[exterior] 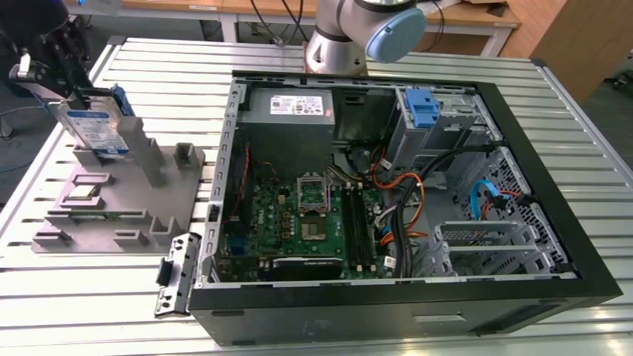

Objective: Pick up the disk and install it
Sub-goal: 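Pick up the disk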

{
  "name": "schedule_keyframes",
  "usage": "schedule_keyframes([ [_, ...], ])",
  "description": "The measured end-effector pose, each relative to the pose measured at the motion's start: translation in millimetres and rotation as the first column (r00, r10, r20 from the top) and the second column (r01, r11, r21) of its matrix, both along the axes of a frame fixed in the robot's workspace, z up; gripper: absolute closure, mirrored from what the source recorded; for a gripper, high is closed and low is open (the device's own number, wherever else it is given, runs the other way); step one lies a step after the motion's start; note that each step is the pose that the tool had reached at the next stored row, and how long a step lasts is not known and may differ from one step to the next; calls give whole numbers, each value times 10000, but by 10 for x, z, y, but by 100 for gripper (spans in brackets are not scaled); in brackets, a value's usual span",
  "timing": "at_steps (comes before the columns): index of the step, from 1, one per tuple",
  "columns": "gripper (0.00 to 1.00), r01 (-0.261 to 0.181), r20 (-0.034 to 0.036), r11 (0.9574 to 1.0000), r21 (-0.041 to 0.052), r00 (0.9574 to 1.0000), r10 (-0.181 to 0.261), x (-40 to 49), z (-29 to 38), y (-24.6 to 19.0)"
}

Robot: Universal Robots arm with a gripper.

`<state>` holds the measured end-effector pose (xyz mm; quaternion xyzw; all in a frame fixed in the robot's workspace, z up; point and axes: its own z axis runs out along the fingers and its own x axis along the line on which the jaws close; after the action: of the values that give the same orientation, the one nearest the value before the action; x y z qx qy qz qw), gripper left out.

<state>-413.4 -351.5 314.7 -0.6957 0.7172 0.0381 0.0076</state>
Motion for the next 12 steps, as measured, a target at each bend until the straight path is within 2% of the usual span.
schedule_keyframes([
  [4,65,1,1,10000,-3,10000,-1,0,-5,-37],
  [12,65,1,1,10000,-9,10000,-1,-1,-6,-43],
])
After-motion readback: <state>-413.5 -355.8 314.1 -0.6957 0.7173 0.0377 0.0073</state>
